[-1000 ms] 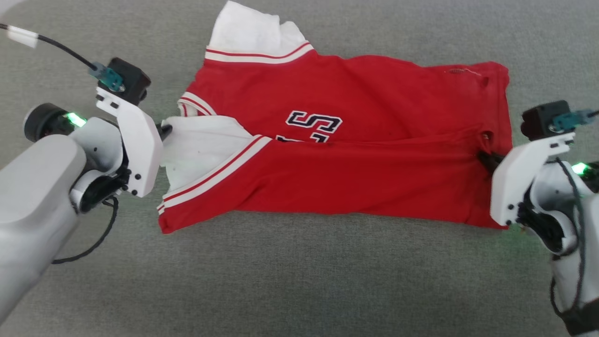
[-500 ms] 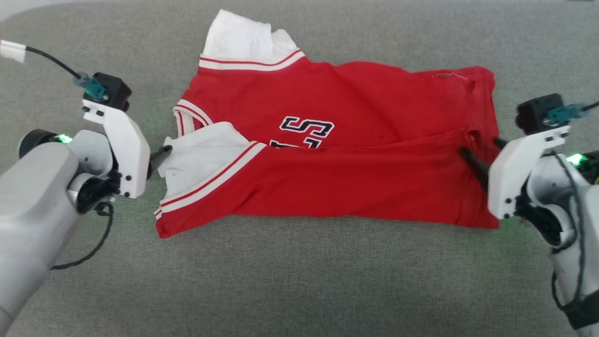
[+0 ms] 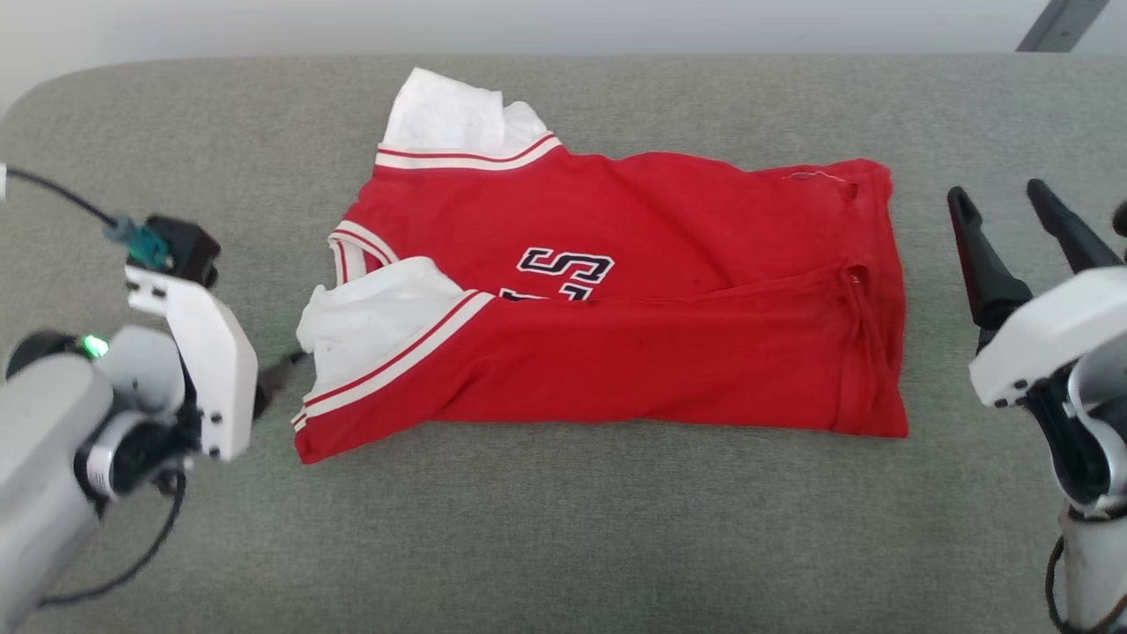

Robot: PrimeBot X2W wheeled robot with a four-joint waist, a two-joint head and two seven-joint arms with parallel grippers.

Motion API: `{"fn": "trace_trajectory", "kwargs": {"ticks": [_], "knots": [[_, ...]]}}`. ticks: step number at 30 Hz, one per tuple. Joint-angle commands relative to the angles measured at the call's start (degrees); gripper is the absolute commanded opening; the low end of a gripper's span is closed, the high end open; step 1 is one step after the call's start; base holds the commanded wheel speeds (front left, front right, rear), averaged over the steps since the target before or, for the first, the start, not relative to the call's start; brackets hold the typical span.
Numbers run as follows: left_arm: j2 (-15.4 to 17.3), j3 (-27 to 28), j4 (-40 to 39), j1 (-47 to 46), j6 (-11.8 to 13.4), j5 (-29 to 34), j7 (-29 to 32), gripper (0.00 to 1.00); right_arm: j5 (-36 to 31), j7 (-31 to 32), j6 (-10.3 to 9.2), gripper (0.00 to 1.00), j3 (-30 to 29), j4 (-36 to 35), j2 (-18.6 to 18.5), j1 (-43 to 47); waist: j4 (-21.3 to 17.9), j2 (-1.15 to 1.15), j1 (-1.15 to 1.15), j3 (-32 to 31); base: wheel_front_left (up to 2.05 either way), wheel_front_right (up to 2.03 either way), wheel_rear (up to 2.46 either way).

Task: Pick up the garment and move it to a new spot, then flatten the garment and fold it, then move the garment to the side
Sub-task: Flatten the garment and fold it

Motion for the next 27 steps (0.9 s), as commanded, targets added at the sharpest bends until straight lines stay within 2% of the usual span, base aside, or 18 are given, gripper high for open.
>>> {"fn": "trace_trajectory", "kwargs": {"ticks": [1, 7, 11, 13, 20, 21, 22, 27], "knots": [[0.86, 0.29, -2.53, 1.78, 1.64, -0.60, 0.21, 1.00, -0.88, -1.53, 0.00, 1.00, -0.68, -1.70, 0.83, 1.37, -0.50, 0.00, 0.00, -0.21, 0.00, 0.00, 0.00], [4.54, 0.83, -11.20, 7.67, 8.04, -3.93, 0.85, 1.00, -3.88, -6.82, 0.00, 1.00, -3.51, -6.77, 4.52, 5.09, -2.58, 0.00, 0.00, -0.17, 0.00, 0.00, 0.00], [5.58, 1.16, -13.13, 9.80, 10.83, -5.71, 1.10, 1.00, -4.04, -8.06, 0.00, 1.00, -4.86, -7.76, 6.16, 6.73, -4.14, 0.00, 0.00, 0.49, 0.00, 0.00, 0.00], [5.48, 1.51, -12.38, 10.61, 11.82, -6.91, 1.03, 1.00, -4.05, -7.67, 0.00, 1.00, -4.70, -8.12, 6.75, 7.64, -4.96, 0.00, 0.00, 0.92, 0.00, 0.00, 0.00], [2.44, 1.91, -7.10, 12.28, 11.49, -10.94, 2.94, 1.00, -2.71, -4.02, 0.00, 1.00, -2.80, -7.25, 7.64, 10.03, -7.07, 0.00, 0.00, 2.44, 0.00, 0.00, 0.00], [1.85, 1.54, -6.53, 12.26, 11.03, -11.31, 3.56, 0.78, -2.52, -2.76, 0.00, 1.00, -2.28, -6.79, 7.61, 10.37, -7.18, 0.00, 0.00, 2.56, 0.00, 0.00, 0.00], [1.37, 1.24, -5.97, 11.96, 10.30, -11.20, 3.73, 0.00, -2.23, -1.51, 0.00, 1.00, -1.69, -6.35, 7.30, 10.58, -7.24, 0.00, 0.00, 2.72, 0.00, 0.00, 0.00], [-0.14, 1.14, -3.35, 9.61, 7.81, -10.06, 3.80, 0.00, 0.35, 6.34, 0.00, 1.00, 1.16, -2.20, 5.88, 9.34, -6.88, 0.00, 0.00, 3.69, 0.00, 0.00, 0.00]]}}
